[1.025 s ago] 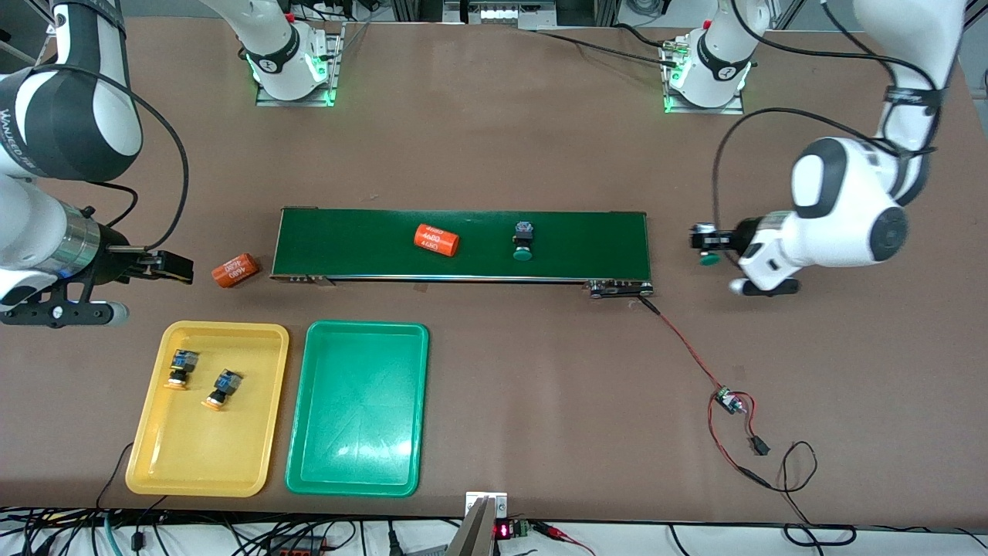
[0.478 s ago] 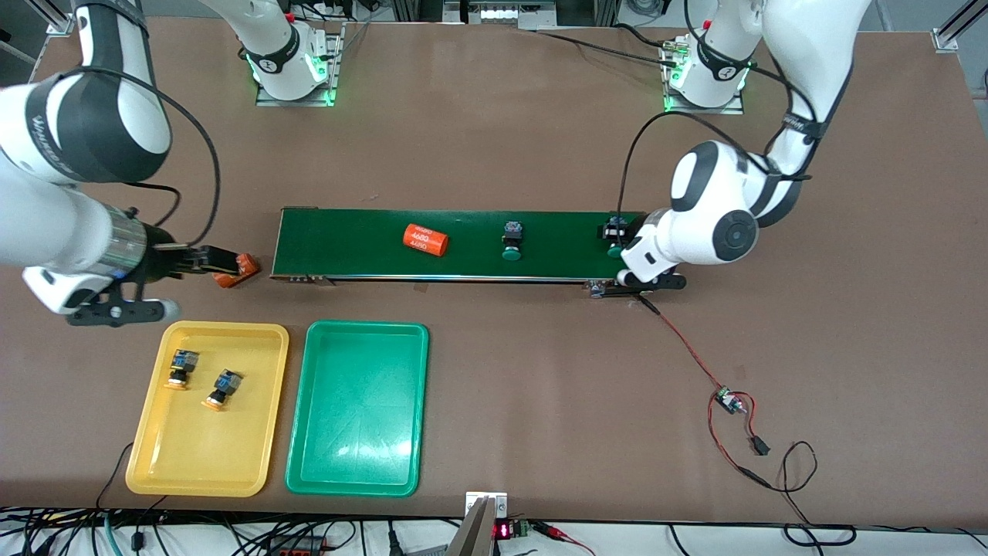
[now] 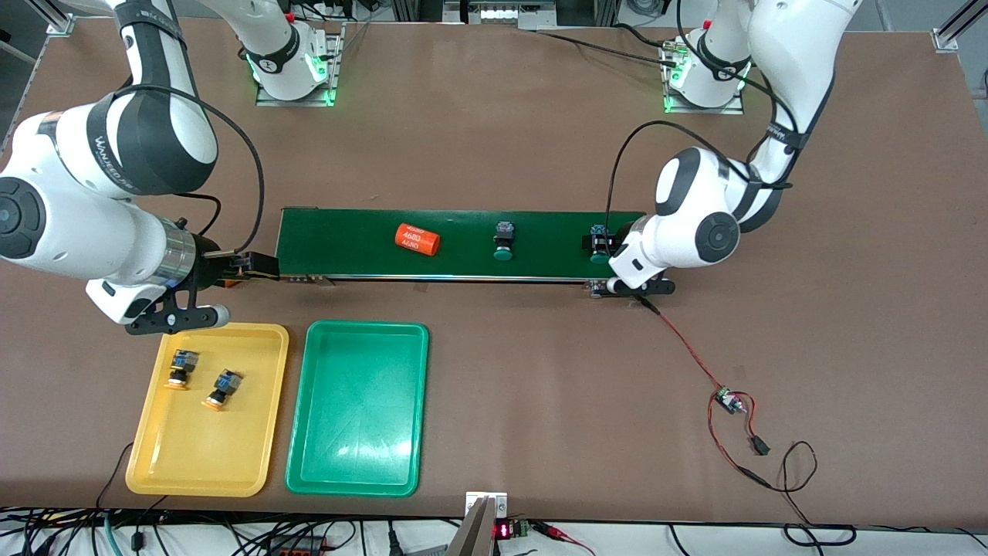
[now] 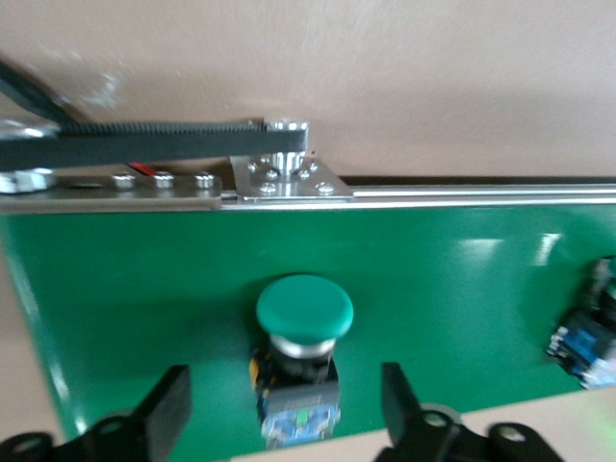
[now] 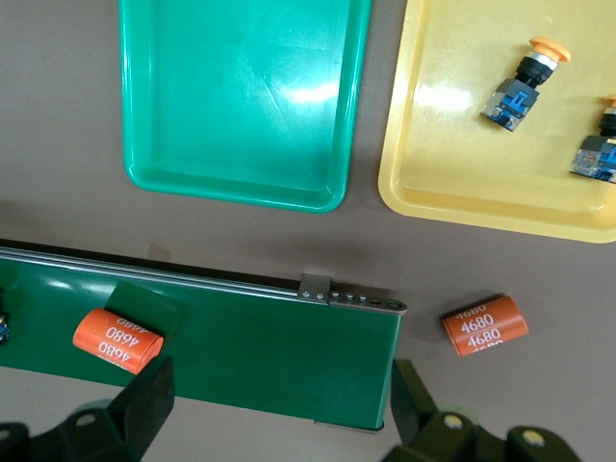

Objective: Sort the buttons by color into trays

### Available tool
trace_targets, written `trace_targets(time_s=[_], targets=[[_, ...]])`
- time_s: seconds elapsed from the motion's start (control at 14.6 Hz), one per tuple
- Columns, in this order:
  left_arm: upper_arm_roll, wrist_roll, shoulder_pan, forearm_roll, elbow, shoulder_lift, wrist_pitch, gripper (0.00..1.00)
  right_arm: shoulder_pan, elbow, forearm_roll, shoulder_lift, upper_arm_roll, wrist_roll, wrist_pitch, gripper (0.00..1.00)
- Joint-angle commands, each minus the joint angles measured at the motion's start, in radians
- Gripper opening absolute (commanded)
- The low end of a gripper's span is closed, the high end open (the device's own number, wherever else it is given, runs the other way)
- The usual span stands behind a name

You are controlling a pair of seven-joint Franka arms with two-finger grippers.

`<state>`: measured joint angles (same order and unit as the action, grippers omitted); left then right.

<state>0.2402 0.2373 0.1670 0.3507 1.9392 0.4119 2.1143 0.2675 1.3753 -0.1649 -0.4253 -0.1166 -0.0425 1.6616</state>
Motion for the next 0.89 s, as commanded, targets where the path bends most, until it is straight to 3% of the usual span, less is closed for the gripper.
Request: trace_targets(time_s=[0.0,0.14,0.41,0.55,0.82], targets=[[-0.054,0.007,-0.014,0.004,0.01,-0.145,-0.092,1.0,0.004,0.014,-0.018,-0.001,0.003,-0.013,0.003,1.0],[-0.088,0.005,-0.027,-0.114,0.007,-0.22,-0.134,1.0,0.035,0.014,-0.019,-0.019,0.002,-0.054,0.009,1.0],[-0.088,-0.038,-0.102,-0.341,-0.022,-0.364,-0.258,1.0,0.119,0.014,-0.021,-0.041,0.003,-0.227,0.075,1.0],[-0.088,-0.12,-0.148,-0.386,-0.064,-0.398,-0.338,1.0,0.165,0.014,-0.027,-0.064,0.003,-0.235,0.102,1.0],[-0.096,-0.174,-0.193,-0.407,-0.196,-0.369,-0.405,1.0,0.28,0.013,-0.021,-0.102,0.002,-0.267,0.121,1.0]])
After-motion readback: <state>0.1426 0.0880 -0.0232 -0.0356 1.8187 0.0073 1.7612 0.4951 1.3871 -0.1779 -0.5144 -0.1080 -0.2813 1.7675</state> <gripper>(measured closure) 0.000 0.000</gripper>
